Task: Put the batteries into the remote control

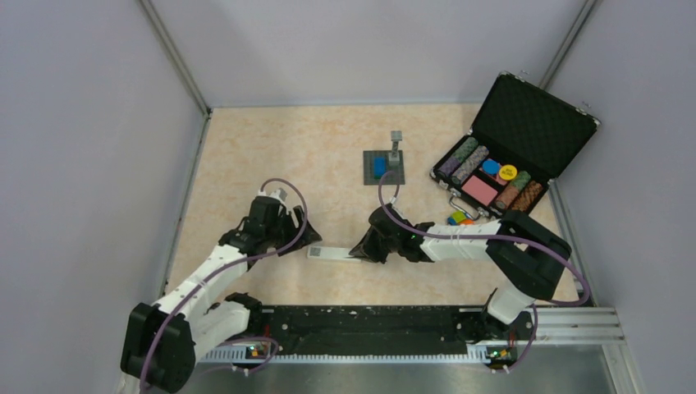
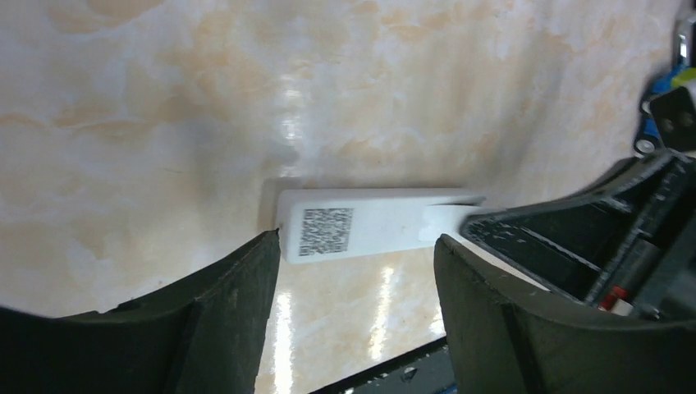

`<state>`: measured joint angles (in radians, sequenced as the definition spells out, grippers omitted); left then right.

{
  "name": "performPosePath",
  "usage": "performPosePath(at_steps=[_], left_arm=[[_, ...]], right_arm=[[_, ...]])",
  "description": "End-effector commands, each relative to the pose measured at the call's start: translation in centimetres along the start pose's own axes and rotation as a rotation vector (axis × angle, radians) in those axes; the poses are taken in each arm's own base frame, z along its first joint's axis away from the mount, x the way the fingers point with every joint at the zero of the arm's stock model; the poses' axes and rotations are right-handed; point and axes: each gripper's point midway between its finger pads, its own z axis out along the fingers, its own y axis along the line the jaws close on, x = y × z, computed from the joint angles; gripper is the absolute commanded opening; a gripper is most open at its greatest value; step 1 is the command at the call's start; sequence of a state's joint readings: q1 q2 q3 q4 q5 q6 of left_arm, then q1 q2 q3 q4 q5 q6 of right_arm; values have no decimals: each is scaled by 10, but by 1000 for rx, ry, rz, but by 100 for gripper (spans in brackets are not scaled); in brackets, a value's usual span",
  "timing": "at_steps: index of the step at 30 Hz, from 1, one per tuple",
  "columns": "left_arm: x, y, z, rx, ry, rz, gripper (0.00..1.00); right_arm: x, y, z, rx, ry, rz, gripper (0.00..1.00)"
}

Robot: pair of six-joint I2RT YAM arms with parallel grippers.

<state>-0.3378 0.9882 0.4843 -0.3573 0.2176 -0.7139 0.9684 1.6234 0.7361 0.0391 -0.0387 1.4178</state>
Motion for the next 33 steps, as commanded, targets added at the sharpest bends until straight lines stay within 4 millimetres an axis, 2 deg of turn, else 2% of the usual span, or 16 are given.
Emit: performPosePath(at_steps=[1,2,5,6,13,15,18,21,27,33], left_arm=[[-6,-43,-14,164,25,99,70],[-4,-53,-15,210,44,93,67],[6,-73,-12,326,87,53,44],[9,-78,-9,346,97,42,40],[43,-99,12,369,207,66,22],[53,-97,20,337,244,69,19],[56,-88,26,285,251,59,12],[55,-81,28,246,235,62,11],[52,-78,32,224,221,50,6],[47,-65,40,157,179,38,4]], right_arm=[[30,-43,15,146,79,-54,13],[29,-43,15,146,77,-54,13],[30,-44,15,148,78,-55,12],[29,-44,16,147,77,-53,12],[30,-46,17,152,80,-53,12],[30,-46,18,152,81,-53,13],[30,-45,18,150,82,-54,12],[30,-45,18,152,81,-55,12],[30,-46,17,151,84,-57,12],[30,-45,17,148,83,-62,14]])
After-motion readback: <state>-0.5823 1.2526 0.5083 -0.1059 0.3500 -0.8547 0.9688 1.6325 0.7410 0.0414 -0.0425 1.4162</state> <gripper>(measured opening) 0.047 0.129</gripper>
